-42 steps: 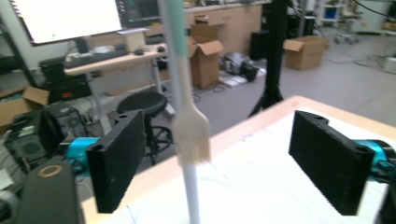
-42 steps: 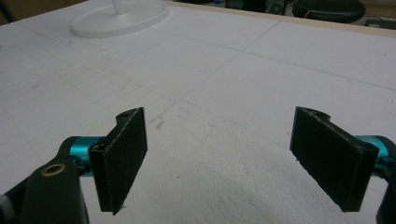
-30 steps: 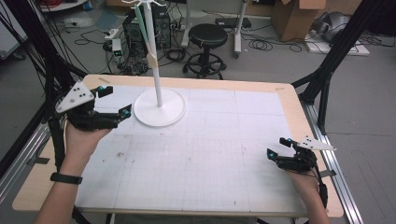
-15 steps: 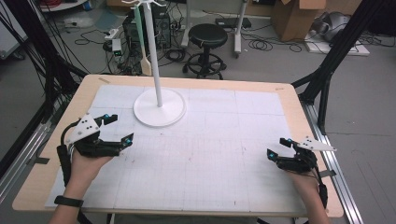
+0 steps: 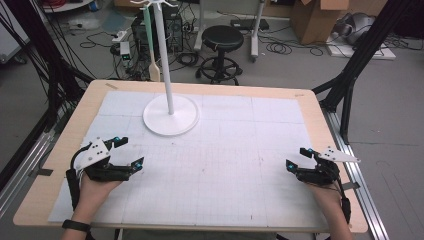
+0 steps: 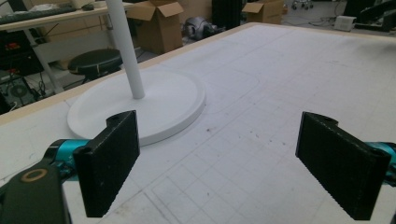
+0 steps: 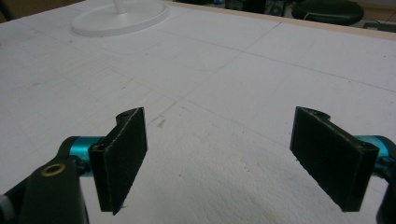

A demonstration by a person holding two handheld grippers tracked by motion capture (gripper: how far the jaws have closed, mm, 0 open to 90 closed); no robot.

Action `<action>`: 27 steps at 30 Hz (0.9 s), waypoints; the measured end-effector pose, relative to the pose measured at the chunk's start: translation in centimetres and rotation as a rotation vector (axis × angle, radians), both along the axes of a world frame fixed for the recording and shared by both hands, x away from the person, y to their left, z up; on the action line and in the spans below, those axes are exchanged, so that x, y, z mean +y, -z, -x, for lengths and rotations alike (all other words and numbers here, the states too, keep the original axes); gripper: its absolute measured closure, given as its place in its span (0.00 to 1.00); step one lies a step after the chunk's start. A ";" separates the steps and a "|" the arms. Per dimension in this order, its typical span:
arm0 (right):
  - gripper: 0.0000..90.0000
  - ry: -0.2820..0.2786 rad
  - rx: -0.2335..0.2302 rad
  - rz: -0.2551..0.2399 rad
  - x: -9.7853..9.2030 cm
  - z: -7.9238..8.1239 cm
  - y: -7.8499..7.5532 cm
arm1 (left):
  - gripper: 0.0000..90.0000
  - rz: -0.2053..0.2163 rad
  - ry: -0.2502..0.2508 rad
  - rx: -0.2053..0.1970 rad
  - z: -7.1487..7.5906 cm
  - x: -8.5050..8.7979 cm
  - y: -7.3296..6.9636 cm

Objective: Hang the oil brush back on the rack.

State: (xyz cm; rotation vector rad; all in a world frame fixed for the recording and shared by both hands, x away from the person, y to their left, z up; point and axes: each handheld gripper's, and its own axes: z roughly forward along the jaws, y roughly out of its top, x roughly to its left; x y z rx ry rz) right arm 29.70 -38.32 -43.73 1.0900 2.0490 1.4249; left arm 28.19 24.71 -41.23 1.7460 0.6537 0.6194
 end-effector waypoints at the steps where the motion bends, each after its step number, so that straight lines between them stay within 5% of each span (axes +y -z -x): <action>1: 0.20 0.001 0.001 0.000 0.0 0.0 0.0 | 0.16 0.001 -0.001 0.000 0.0 0.0 0.2; 8: 0.20 -0.002 -0.002 0.005 0.0 0.1 0.0 | 0.16 -0.037 0.004 0.017 -0.2 -0.4 0.9; 27: 0.20 0.007 0.009 0.011 -0.2 0.4 0.2 | 0.16 -0.001 0.001 0.015 -0.4 -0.2 1.2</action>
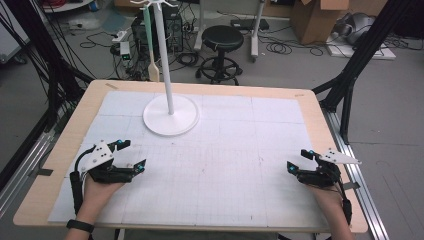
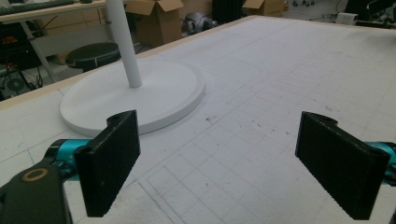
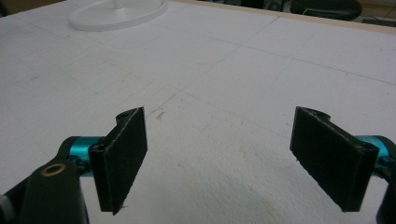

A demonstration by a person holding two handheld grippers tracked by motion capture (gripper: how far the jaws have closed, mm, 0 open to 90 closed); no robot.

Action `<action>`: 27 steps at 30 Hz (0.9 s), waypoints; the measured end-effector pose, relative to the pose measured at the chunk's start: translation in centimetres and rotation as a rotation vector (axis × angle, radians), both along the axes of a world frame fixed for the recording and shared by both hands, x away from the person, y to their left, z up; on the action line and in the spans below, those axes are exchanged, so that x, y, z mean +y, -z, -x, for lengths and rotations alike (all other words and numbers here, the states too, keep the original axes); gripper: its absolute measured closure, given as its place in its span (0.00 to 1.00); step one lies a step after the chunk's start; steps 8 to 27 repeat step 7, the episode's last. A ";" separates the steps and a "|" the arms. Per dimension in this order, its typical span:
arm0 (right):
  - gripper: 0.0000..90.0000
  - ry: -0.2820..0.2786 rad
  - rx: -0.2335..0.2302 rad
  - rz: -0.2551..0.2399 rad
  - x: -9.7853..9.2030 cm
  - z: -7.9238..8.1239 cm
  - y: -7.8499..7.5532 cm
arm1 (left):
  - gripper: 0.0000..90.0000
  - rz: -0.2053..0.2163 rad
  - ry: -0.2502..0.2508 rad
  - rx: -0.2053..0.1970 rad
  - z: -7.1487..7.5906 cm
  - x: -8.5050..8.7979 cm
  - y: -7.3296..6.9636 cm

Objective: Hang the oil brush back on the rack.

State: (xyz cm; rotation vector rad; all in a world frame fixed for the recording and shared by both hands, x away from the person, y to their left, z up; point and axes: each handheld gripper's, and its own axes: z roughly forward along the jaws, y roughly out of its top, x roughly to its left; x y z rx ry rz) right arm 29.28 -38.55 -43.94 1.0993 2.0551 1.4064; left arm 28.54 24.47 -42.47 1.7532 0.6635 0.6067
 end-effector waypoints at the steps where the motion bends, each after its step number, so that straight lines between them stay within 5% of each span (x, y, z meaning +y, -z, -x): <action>1: 0.20 -0.001 0.001 0.000 0.0 0.0 0.0 | 0.16 -0.002 0.000 0.001 0.0 0.0 0.0; 27: 0.20 -0.001 -0.001 0.001 -0.1 0.0 0.0 | 0.16 -0.004 0.000 0.000 0.0 -0.1 0.1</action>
